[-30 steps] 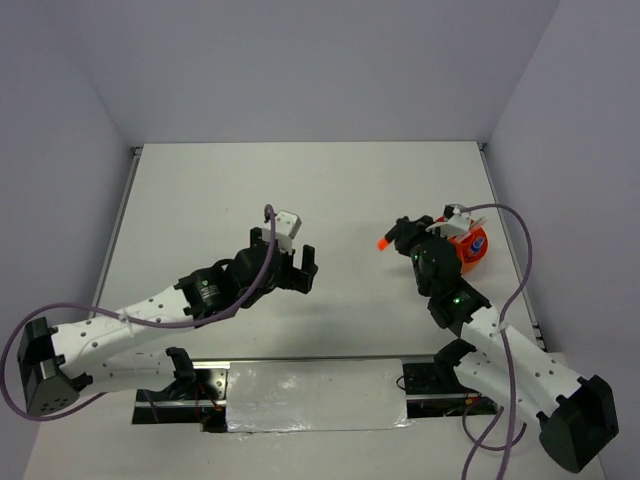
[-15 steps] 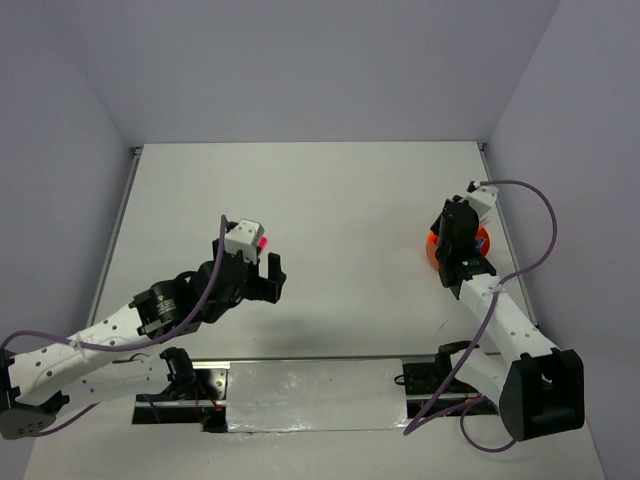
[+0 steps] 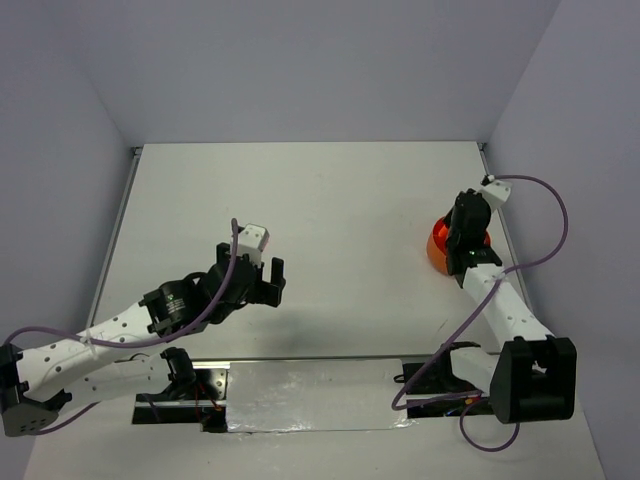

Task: Sort the stationery into containers
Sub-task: Place the pen in the storage box.

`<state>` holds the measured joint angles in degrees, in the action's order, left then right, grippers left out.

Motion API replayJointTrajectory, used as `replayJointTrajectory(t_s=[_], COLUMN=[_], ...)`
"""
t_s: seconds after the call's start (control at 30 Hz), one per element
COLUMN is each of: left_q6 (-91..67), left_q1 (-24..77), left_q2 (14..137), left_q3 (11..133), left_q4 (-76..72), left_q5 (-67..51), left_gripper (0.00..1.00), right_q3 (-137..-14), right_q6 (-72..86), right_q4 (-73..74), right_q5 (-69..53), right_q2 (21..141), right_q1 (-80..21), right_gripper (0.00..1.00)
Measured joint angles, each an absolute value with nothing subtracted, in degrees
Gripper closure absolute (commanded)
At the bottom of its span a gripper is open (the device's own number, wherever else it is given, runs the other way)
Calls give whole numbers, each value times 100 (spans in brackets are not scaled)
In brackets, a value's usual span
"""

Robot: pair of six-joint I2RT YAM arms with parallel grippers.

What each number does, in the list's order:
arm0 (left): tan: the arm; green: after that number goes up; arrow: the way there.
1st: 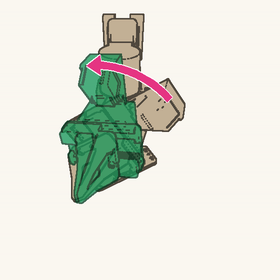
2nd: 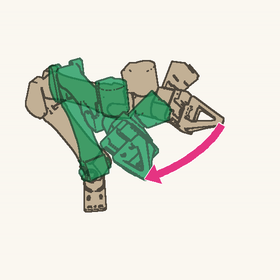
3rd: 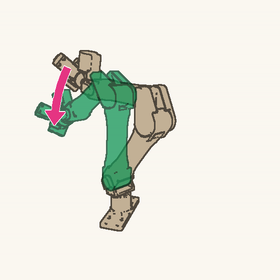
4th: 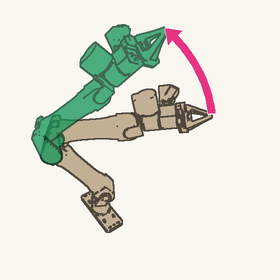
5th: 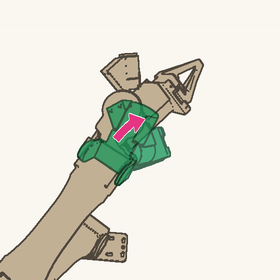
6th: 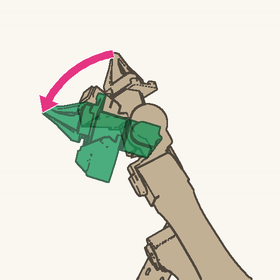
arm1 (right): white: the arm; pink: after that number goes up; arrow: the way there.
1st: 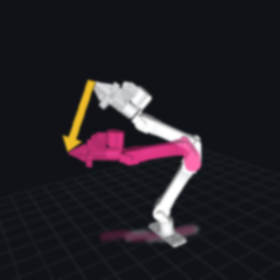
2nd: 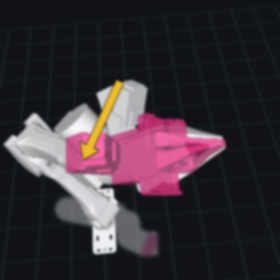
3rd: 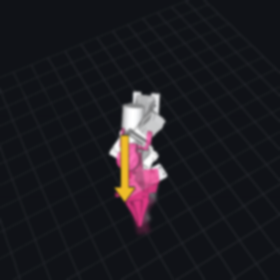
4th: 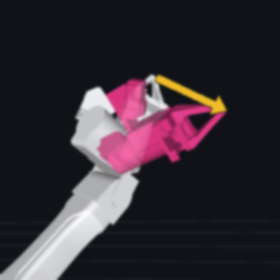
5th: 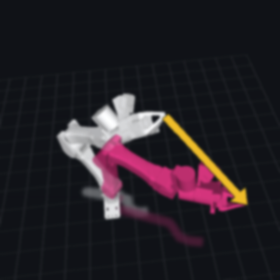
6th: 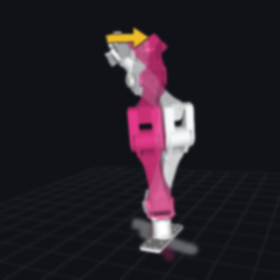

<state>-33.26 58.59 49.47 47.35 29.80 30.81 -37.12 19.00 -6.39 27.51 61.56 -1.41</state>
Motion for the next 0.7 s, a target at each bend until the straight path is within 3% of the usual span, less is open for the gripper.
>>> replayJointTrajectory(t_s=[0.2, 0.33, 0.4, 0.47, 0.7], left_q6=[-3326, -3301, -3293, -3271, -3024], left_q1=[5824, 5642, 5413, 5100, 3385], left_q2=[4982, 4987, 4998, 5022, 5655], left_q3=[4644, 4567, 4519, 4462, 4425], left_q4=[2891, 2742, 2641, 2526, 2014], left_q5=[3085, 3046, 2971, 2877, 2209], left_gripper=[1, 1, 1, 1, 1], right_q3=[-3846, -3846, -3846, -3846, -3800], right_q6=[1898, 1898, 1900, 1929, 1949], right_q4=[-893, -1028, -1059, -1063, -1055], right_q5=[2683, 2620, 2596, 2563, 2412], right_q2=[6670, 6827, 6864, 6882, 6667], right_q1=[-123, -123, -123, -123, -123], right_gripper=[100, 92, 59, 41, 24])
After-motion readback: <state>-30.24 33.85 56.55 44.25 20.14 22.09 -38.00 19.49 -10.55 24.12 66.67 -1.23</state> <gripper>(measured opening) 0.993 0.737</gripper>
